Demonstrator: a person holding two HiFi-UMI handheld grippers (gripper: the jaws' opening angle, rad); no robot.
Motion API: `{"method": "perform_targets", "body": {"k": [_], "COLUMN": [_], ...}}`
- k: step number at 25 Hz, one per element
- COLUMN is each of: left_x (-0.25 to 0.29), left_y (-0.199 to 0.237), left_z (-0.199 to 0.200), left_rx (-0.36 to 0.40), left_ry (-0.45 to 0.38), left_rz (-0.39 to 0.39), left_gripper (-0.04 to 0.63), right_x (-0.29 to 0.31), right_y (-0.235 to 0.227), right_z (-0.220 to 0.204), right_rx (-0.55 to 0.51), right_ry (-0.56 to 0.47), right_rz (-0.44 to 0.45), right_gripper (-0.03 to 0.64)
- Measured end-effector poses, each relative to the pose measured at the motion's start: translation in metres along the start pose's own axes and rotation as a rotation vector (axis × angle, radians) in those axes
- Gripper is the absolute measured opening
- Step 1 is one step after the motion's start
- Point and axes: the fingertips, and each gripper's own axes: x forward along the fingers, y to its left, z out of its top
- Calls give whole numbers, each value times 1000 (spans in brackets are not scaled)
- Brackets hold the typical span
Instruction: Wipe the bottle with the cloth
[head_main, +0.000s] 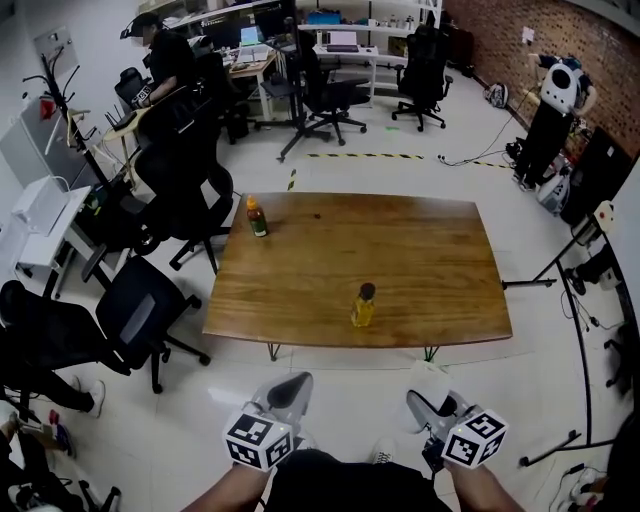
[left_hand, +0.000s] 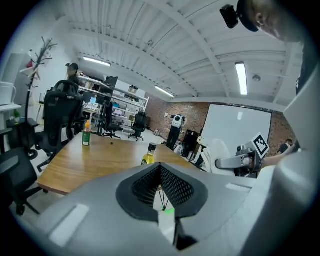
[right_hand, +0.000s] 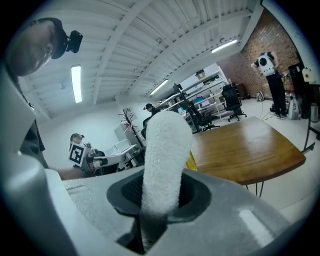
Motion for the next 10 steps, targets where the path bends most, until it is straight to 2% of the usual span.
{"method": "perform_targets", "body": {"k": [10], "left_x": [1], "left_y": [-10], "left_z": [-2], "left_rx": [26], "left_ry": [9], "left_rz": [-18], "left_gripper": [17], "right_x": [-10], "right_y": [1], "right_z": [-5], "right_rx": [-6], "right_ry": [7], "right_rz": [-5], "right_gripper": [72]}}
